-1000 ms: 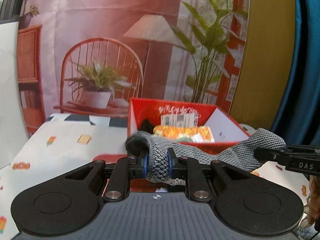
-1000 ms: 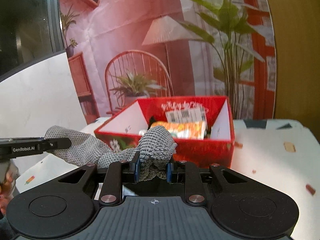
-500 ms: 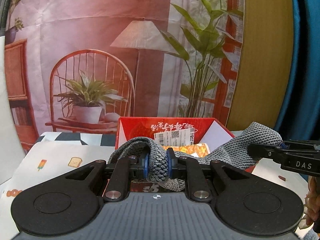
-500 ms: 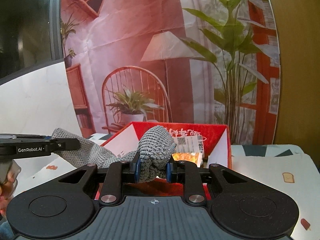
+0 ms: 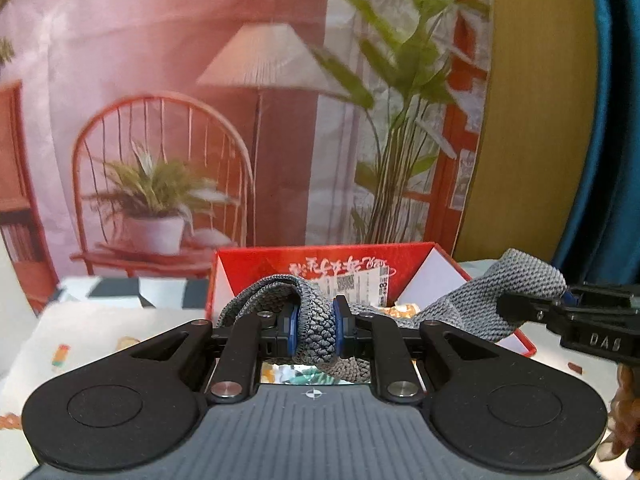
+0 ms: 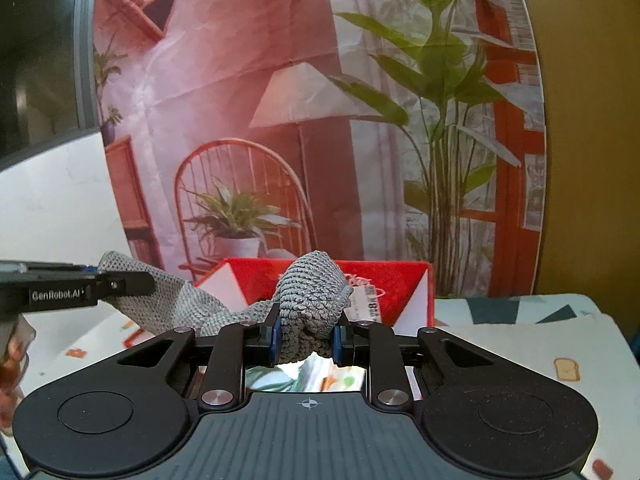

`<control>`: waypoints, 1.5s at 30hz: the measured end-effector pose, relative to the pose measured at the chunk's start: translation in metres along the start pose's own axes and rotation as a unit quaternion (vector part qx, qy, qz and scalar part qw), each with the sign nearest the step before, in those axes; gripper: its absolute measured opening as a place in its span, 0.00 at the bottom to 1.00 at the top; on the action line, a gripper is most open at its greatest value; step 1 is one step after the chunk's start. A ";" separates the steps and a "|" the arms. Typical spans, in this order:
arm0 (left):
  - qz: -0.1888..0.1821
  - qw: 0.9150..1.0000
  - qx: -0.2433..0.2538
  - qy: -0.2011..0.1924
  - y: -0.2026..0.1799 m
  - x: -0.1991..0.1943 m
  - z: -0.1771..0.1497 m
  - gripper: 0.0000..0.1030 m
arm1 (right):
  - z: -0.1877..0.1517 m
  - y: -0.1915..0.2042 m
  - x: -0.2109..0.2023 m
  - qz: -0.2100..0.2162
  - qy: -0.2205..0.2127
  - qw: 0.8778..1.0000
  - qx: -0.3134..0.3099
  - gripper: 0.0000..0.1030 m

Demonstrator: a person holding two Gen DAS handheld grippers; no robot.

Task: Organize soft objects
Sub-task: 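Lift the grey knit item with both tools up over the red box, then open both tools to drop the grey knit item into the box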

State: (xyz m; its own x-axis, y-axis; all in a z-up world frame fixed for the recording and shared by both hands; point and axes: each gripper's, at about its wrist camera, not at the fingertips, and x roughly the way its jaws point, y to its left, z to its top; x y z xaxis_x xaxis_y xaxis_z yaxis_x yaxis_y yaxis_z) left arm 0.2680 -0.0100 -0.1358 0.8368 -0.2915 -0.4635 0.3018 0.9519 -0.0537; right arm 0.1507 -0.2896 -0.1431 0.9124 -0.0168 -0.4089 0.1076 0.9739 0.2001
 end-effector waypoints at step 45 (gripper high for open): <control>-0.038 0.998 0.009 0.043 0.005 -0.030 -0.058 0.75 | -0.067 -0.007 -0.025 -0.047 0.013 0.999 0.007 0.59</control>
State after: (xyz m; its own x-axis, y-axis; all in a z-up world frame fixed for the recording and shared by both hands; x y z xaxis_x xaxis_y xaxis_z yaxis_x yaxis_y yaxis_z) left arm 0.2183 0.0090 -0.1734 0.7693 -0.3530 -0.5326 0.3715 0.9253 -0.0766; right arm 0.1006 -0.2811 -0.1943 0.8872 -0.1028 -0.4498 0.1989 0.9649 0.1717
